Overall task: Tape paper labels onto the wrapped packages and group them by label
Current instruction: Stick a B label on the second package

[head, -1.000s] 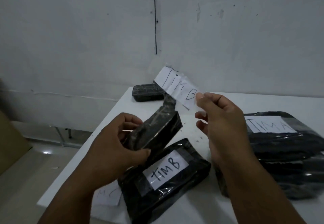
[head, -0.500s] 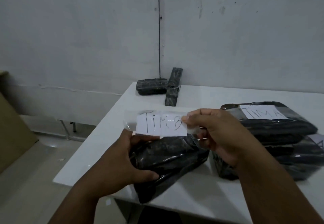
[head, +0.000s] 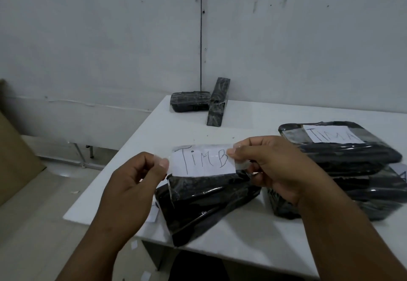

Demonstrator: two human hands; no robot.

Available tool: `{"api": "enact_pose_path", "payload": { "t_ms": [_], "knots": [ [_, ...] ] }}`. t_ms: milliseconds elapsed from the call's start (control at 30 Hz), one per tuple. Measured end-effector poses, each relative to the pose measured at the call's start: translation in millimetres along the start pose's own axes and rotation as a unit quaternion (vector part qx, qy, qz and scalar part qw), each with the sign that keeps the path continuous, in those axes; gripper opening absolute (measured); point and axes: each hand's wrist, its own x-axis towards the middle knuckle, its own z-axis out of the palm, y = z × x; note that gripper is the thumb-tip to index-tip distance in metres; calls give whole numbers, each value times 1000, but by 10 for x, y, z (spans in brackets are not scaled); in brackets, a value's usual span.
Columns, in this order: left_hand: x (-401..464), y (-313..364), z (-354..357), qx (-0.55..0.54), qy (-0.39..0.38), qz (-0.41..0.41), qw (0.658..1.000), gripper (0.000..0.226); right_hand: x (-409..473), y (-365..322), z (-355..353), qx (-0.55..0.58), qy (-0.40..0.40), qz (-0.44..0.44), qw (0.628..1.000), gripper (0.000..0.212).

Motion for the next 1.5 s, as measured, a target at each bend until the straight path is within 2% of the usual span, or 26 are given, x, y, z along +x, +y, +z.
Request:
{"api": "enact_pose_path", "payload": {
  "t_ms": [100,233,500,967,1333,1500],
  "knots": [
    [-13,-4,2,16,17,3,1000,20,22,28,4,-14,20,-5,1000,10],
    [-34,-6,9,33,19,1,999,23,27,81,0,-70,57,-42,995,6],
    [-45,34,26,47,-2,-34,998,37,52,102,40,-151,118,-65,979,26],
    [0,2,79,73,-41,-55,995,35,49,113,25,-201,138,-49,968,30],
    [16,-5,99,78,-50,-42,995,38,27,126,10,-221,157,-66,960,29],
    [5,-2,105,79,-49,-43,995,32,10,133,-7,-225,157,-79,958,27]
  ]
}}
